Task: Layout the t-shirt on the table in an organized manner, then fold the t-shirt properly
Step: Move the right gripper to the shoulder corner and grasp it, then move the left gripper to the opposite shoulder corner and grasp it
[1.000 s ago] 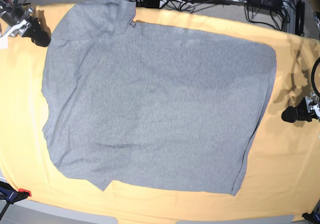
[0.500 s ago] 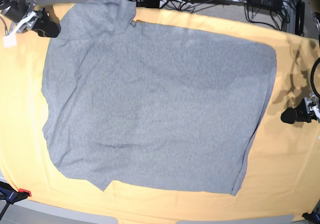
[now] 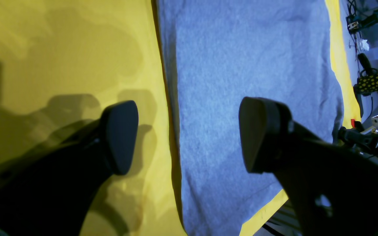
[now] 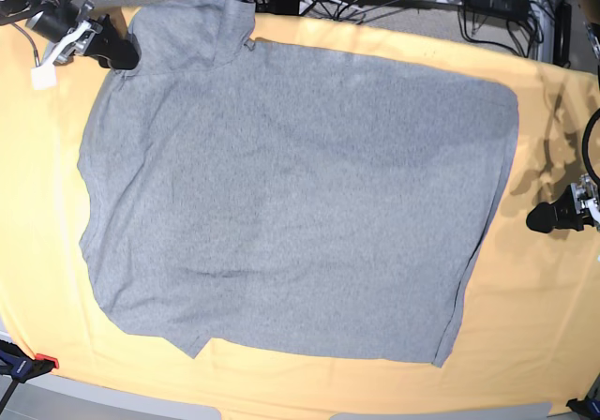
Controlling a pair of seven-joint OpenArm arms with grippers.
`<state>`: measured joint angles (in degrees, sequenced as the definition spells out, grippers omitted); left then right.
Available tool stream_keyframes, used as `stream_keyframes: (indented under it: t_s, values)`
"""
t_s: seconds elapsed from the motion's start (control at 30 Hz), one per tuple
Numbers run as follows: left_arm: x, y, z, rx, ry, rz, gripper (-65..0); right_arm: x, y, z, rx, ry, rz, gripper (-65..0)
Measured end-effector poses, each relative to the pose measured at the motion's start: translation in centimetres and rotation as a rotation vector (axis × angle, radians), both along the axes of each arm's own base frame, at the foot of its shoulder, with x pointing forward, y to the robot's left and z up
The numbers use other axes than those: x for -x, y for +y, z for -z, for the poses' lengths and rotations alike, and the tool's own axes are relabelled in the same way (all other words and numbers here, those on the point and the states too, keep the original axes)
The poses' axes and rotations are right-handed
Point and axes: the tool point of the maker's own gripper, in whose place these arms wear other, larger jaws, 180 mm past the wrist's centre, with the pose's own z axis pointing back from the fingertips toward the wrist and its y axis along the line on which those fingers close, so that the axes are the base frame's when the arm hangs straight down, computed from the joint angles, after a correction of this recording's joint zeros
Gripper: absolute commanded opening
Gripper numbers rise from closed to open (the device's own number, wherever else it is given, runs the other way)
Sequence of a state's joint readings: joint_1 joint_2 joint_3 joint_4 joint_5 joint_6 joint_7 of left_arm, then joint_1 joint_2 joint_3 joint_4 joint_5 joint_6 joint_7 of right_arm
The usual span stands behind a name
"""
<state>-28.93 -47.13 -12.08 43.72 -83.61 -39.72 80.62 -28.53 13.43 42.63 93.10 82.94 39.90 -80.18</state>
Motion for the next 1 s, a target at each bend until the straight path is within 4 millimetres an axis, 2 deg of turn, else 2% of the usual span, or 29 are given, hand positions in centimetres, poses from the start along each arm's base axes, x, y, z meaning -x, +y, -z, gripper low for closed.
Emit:
stream_keyframes:
  t_s: [0.2, 0.37, 0.63, 0.77, 0.8, 0.93, 0.97, 1.0]
  values:
    - [0.0, 0.1, 0.0, -0.003, 0.001, -0.001, -15.8, 0.3, -3.1, 0.5, 0.114, 0.022, 0.073, -36.7]
    - [0.0, 0.1, -0.1, -0.003, 0.0, -0.001, -15.8, 0.0, -4.2, 0.8, 0.169, 0.009, 0.113, -36.7]
    - [0.0, 0.1, 0.0, -0.003, 0.001, -0.001, -15.8, -0.2, -2.9, 1.3, 0.14, 0.003, 0.118, -36.7]
    - [0.0, 0.1, -0.1, -0.002, 0.0, -0.001, -15.8, -0.7, -1.2, 1.4, 0.103, -0.005, 0.077, -37.6]
    - [0.0, 0.1, 0.0, -0.002, 0.0, -0.001, -15.8, -0.7, -0.7, 1.5, 0.098, -0.005, 0.065, -40.7]
    - [0.0, 0.1, 0.0, -0.002, 0.0, -0.001, -15.8, -0.9, -0.5, 2.1, 0.127, 0.017, 0.036, -62.3]
    - [0.0, 0.1, 0.0, -0.001, 0.0, -0.001, -15.8, -0.9, -0.7, 2.1, 0.137, 0.019, 0.031, -65.0]
    - [0.0, 0.1, 0.0, -0.002, 0.001, -0.001, -15.8, -1.1, -1.0, 1.9, 0.143, 0.016, 0.031, -65.0]
